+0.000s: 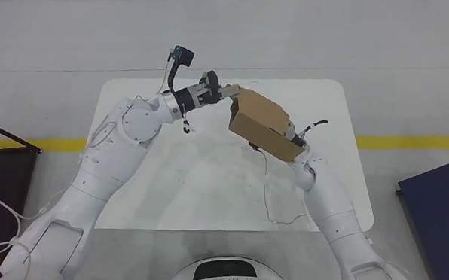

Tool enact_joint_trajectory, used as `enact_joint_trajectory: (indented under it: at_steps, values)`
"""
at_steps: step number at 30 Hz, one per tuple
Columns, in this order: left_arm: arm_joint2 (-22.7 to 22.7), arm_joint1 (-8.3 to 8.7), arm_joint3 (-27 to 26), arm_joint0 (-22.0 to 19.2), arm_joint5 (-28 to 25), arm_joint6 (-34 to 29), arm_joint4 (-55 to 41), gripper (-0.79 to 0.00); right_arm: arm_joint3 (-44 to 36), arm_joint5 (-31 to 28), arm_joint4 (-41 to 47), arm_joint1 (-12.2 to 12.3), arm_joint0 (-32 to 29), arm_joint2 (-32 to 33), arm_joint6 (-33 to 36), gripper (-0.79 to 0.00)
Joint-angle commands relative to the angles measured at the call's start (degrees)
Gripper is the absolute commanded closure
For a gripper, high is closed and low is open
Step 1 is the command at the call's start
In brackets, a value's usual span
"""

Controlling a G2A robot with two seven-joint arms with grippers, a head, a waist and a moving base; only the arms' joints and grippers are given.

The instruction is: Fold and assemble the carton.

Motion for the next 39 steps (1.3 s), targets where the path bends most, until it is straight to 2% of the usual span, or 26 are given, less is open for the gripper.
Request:
enact_joint_trajectory:
  at_steps: [1,16,20,22,27,33,39]
  values:
    - [0.6,-0.17,0.1,0.1,0.1,-0.4,0.3,-0.785,0.1,0.0,0.0,0.0,0.1,0.0,0.0,0.0]
    - [2.2,-1.19,1.2,-0.2,-0.5,-0.7,1.2,-0.785,0.5,0.6,-0.3,-0.3,0.3,-0.1,-0.2,0.0]
    - [1.9,-1.49,1.4,0.2,-1.9,0.2,-1.6,-0.785,0.5,0.9,-0.7,-0.4,0.3,-0.5,-0.6,0.0]
    - [1.6,-1.57,1.6,-0.1,-2.2,-0.6,-3.4,-0.745,0.4,0.9,-1.0,-0.4,0.3,-0.6,-0.7,0.0]
    - [0.5,-1.46,2.0,-0.4,-2.0,-2.7,-4.9,-0.785,0.2,0.8,-1.3,-0.4,0.1,-0.6,-0.6,0.0]
    - [-4.3,-0.27,1.7,0.5,-2.2,-4.5,-5.9,-0.785,0.1,0.5,-1.4,-0.4,-0.3,-0.2,-0.7,0.0]
    - [-12.2,1.45,0.8,4.9,-2.0,-5.3,-13.0,-0.785,0.0,0.4,-1.2,-0.4,-0.4,-0.1,-0.6,0.0]
